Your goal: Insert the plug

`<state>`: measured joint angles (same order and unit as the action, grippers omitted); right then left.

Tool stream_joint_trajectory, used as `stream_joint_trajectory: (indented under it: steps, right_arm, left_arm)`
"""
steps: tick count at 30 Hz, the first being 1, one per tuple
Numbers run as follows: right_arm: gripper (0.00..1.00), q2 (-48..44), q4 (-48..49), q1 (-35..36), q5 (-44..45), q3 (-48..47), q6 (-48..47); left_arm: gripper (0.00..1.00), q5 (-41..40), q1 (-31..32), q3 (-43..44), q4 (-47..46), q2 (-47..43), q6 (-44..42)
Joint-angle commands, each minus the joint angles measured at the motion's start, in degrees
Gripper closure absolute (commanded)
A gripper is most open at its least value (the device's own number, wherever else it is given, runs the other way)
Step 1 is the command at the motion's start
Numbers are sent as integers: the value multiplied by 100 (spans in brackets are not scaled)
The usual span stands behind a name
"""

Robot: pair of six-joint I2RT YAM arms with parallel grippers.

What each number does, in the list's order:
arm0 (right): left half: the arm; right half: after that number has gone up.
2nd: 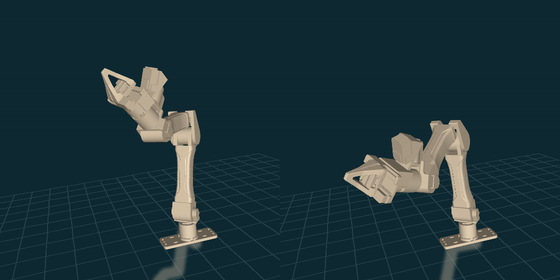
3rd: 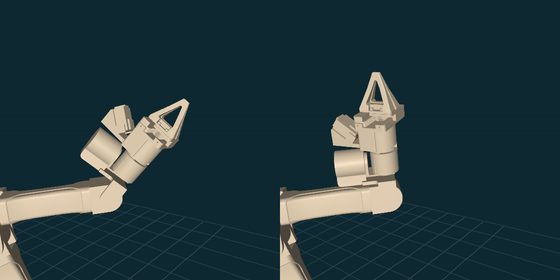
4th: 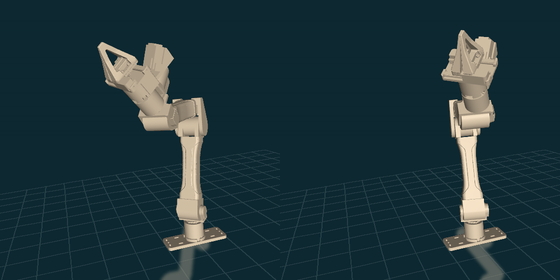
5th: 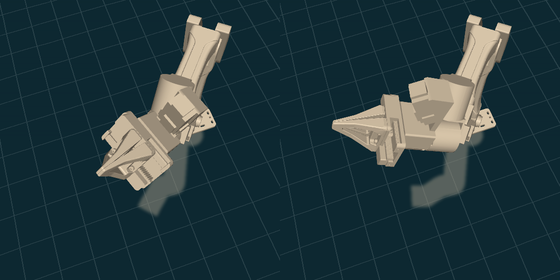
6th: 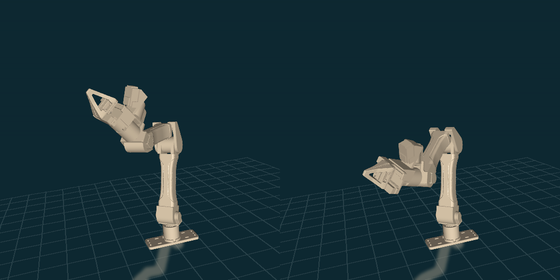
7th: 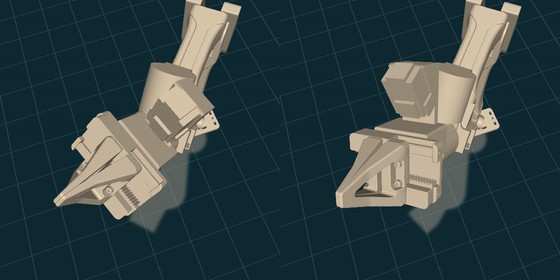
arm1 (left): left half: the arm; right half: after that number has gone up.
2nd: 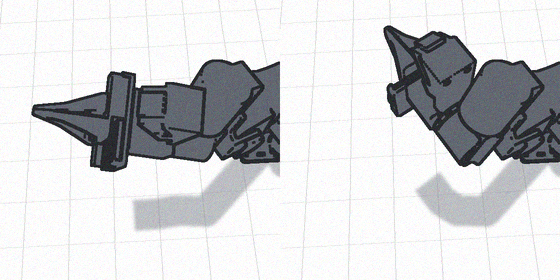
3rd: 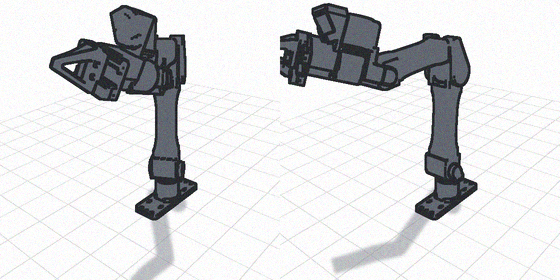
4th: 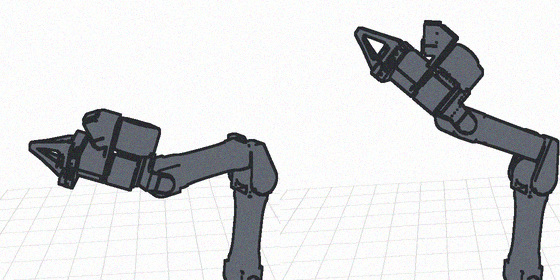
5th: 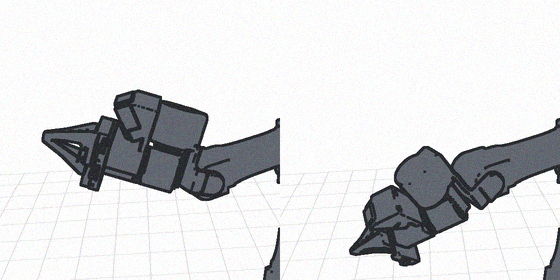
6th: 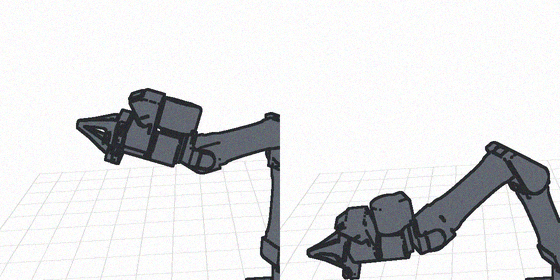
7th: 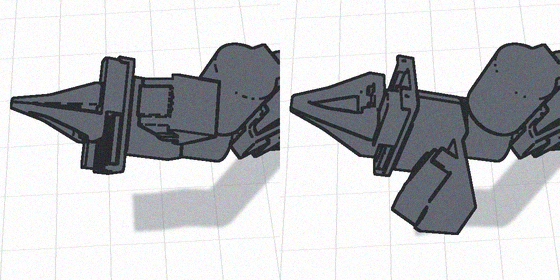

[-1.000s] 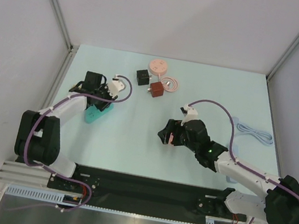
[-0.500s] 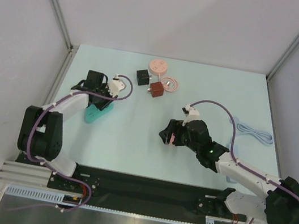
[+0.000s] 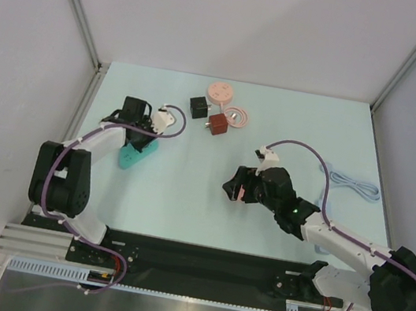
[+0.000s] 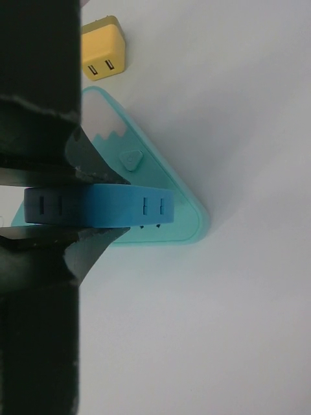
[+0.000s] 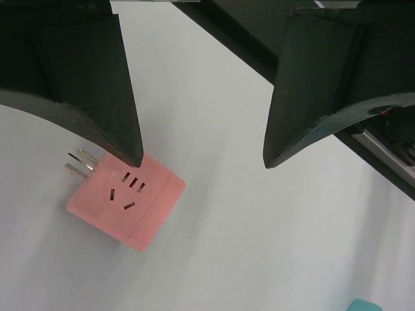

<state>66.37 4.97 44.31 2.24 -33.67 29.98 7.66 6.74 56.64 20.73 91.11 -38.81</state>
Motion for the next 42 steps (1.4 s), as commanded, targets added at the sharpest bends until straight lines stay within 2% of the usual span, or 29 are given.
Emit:
stream_joint_trajectory:
  steps: [1, 18, 27, 31, 42]
  right_arm:
    - [21, -124, 250, -54, -57, 36, 17]
    - [21, -247, 259, -125, -163, 106, 61]
    - [21, -361, 241, -151, -163, 159, 78]
    - [21, -414, 250, -151, -303, 185, 96]
    - [21, -388, 285, -204, -382, 212, 105]
  left_arm:
    - [100, -10, 64, 312, -26, 73, -223]
    - [99, -1153, 310, 822, 555, 847, -285]
    - [100, -819, 47, 998, 677, 1110, -399]
    - [99, -381, -278, 1173, 713, 1277, -365]
    - [100, -643, -656, 1797, 801, 2121, -417]
